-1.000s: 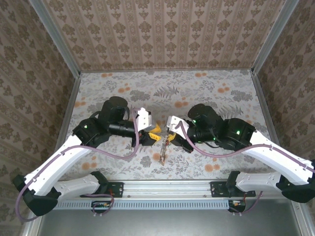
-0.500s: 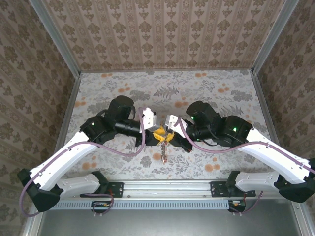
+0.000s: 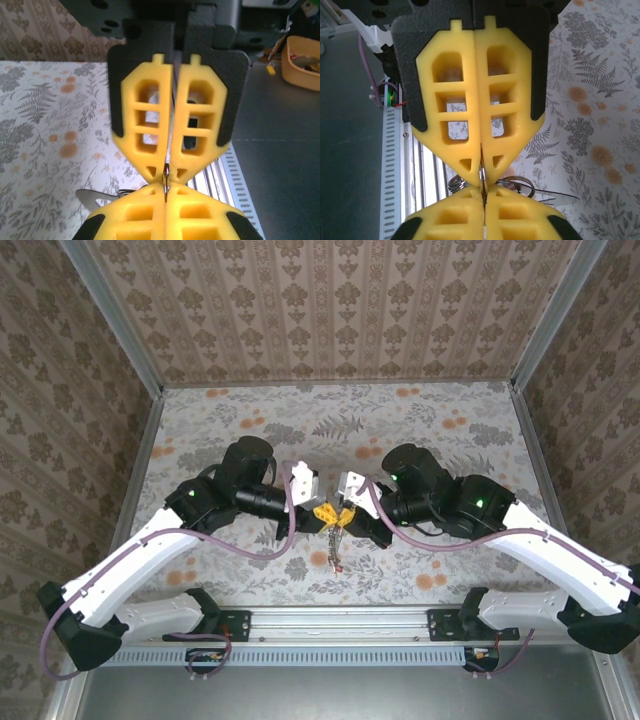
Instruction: Put the keys on the keyring
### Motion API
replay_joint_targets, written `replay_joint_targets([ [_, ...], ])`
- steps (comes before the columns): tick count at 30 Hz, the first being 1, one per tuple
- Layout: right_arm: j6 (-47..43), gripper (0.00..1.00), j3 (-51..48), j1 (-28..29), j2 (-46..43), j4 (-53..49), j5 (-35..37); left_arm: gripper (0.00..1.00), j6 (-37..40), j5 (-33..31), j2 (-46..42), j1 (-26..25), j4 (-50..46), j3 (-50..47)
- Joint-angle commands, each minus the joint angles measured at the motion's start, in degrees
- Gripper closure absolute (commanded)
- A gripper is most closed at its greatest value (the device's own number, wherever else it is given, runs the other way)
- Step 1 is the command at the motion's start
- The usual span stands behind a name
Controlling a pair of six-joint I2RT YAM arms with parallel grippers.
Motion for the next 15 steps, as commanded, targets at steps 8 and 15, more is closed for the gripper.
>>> replay_joint_targets([
  [8,2.11,0.83,-5.98,0.02,-5.87,11.46,-2.81,1.00,-12.40,7.24,-4.21,-0.11,22.46,-5.92],
  [15,2.56,0.82,-8.94,0.01,-9.31,16.93,-2.83,1.00,-17.58,8.36,-6.27,-0.11,30.44,-9.00],
])
